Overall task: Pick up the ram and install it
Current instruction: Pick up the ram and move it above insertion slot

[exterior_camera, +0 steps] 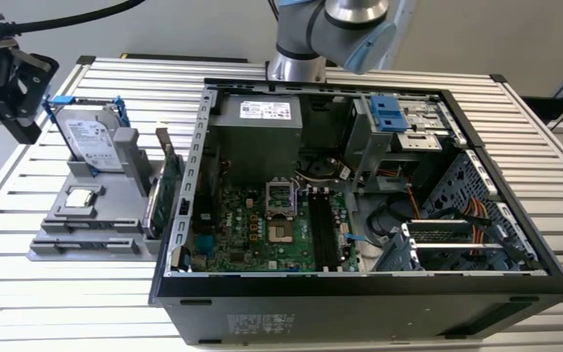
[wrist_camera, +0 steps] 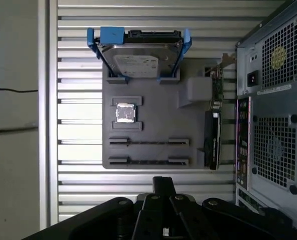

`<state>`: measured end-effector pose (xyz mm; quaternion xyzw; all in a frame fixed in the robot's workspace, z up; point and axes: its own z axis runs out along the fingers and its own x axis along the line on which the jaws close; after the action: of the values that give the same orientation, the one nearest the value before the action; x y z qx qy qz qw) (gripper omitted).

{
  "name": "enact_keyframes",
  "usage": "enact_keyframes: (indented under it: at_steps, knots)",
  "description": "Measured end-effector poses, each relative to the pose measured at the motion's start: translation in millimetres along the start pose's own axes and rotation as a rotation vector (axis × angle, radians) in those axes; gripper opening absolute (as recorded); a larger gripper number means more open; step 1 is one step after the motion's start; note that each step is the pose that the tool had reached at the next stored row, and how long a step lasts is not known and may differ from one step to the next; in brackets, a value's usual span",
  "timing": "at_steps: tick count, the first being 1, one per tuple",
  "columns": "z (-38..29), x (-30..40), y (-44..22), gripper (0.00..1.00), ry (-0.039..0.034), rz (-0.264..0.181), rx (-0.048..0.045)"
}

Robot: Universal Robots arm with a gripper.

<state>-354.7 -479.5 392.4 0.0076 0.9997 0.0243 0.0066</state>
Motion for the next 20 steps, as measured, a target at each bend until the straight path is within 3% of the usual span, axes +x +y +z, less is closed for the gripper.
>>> enact_keyframes:
  at_steps: [8, 20]
  knots:
    - [-0.5, -1.3, -10.3, 0.00, -0.0001, 0.007, 0.0001]
    - [-0.5, -1.4, -10.9, 0.00, -0.0002, 0.007, 0.0001]
